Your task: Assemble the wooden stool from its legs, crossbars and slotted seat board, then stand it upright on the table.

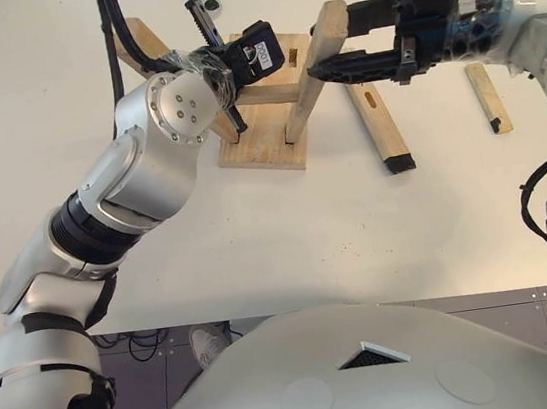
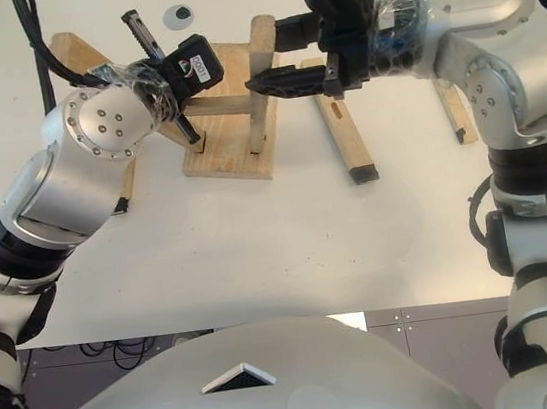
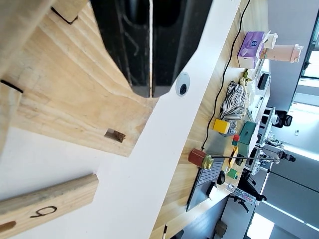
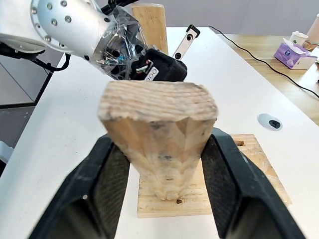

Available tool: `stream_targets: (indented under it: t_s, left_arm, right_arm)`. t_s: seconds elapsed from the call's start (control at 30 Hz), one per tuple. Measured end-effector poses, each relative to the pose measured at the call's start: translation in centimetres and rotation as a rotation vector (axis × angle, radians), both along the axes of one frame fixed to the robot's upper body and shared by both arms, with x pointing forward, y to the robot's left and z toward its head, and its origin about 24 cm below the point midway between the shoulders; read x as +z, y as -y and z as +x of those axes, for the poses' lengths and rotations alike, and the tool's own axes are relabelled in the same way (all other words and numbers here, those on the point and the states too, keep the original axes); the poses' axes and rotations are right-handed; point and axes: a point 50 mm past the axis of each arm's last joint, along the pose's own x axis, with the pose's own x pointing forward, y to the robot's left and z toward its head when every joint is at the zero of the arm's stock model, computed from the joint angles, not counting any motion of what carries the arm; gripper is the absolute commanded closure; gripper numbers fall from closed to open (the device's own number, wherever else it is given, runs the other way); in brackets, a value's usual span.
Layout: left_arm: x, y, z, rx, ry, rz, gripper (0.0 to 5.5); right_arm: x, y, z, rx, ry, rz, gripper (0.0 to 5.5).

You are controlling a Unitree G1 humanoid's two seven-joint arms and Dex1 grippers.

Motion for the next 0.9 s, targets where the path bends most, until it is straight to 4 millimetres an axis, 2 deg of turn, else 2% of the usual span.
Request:
stream_targets:
  t_s: [0.03, 0.1, 0.2, 0.27, 0.3, 0.37, 0.5, 0.6, 0.67, 0.7, 0.77, 0.9]
  left_arm:
    - [0.1, -0.2, 0.2, 0.016, -0.001, -0.017, 5.5]
    - [0.5, -0.3, 0.4, 0.033, -0.013, -0.089, 5.5]
    - [1.9, -0.1, 0.9, 0.023, -0.103, -0.314, 5.5]
    - [4.1, -1.2, 1.9, 0.049, -0.076, -0.42, 5.5]
    - [6.3, -2.0, 2.4, 0.055, -0.016, -0.474, 5.5]
    - [9.1, -2.7, 2.6, 0.026, 0.049, -0.524, 5.5]
    - [12.2, -3.4, 2.4, -0.025, 0.081, -0.618, 5.5]
    - [16.0, -5.3, 2.6, 0.003, 0.178, -0.765, 5.5]
    - [17.2, -7.2, 3.0, 0.077, 0.247, -0.805, 5.5]
    - [17.2, -8.5, 3.2, 0.135, 0.271, -0.806, 5.5]
    - [15.0, -11.0, 3.5, 0.261, 0.252, -0.778, 5.5]
    - [10.2, -13.5, 3.2, 0.371, 0.136, -0.636, 5.5]
  right_arm:
    - [-0.1, -0.2, 0.0, -0.009, 0.0, 0.008, 3.48]
    - [-0.2, -0.1, 0.1, -0.019, 0.003, 0.009, 2.95]
    - [-3.2, 0.2, -0.5, -0.038, -0.138, -0.019, 2.45]
    - [-3.2, 0.5, -0.7, -0.034, -0.141, -0.012, 2.07]
    - [-2.8, 0.6, -0.9, -0.022, -0.126, -0.002, 1.96]
    - [-2.9, 0.6, -1.1, -0.016, -0.111, -0.002, 1.96]
    - [-3.9, 1.6, -1.6, -0.021, -0.079, -0.084, 1.96]
    - [-6.6, 2.8, -2.7, -0.02, -0.076, -0.25, 2.27]
    - [-8.7, 4.1, -2.5, -0.082, -0.022, -0.416, 2.6]
    - [-9.9, 4.8, -2.4, -0.156, -0.021, -0.465, 2.81]
    - [-10.7, 4.8, -1.6, -0.339, -0.025, -0.413, 3.18]
    - [-8.8, 1.8, -1.5, -0.455, -0.053, -0.171, 3.83]
